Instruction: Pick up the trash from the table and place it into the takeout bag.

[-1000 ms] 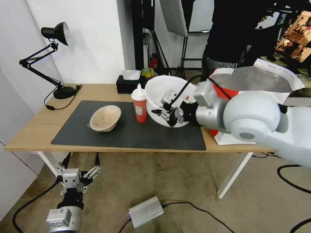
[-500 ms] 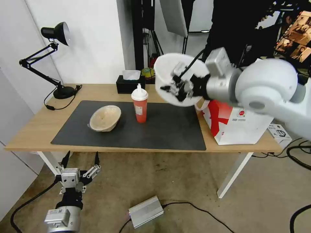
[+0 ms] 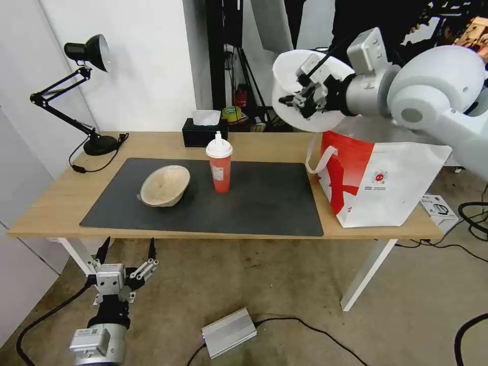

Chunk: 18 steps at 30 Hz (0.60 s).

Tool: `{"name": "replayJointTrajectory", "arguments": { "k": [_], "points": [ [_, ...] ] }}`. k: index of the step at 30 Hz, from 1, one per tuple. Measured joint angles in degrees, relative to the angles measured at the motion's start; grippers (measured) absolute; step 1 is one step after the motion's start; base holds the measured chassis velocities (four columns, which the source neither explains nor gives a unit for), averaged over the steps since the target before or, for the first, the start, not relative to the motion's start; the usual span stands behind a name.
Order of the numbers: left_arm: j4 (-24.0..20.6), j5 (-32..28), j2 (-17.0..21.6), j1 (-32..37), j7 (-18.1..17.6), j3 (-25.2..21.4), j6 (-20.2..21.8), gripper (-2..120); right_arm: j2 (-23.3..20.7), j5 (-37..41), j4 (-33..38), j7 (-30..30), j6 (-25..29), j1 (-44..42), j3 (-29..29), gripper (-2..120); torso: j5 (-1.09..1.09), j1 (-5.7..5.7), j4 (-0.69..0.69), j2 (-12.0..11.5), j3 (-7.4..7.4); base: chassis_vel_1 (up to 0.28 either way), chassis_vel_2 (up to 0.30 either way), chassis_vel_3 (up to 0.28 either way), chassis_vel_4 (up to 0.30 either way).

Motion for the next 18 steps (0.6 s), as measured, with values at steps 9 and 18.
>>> {"name": "replayJointTrajectory", "arguments": {
  "k": [9, 18],
  "points": [
    [0.0, -0.1, 0.0, 0.0, 0.0, -0.1, 0.0, 98, -1.4, -3.1, -5.7, -3.1, 0.0, -1.1, 0.9, 0, 0.0, 0.0, 0.0, 0.0, 0.0, 0.0, 0.0, 0.0, 0.0],
    [0.0, -0.2, 0.2, 0.0, 0.0, -0.2, 0.0, 98, -3.5, -5.6, -7.7, -5.1, 0.1, -3.8, 2.4, 0, 0.0, 0.0, 0.0, 0.0, 0.0, 0.0, 0.0, 0.0, 0.0]
  ]
}}
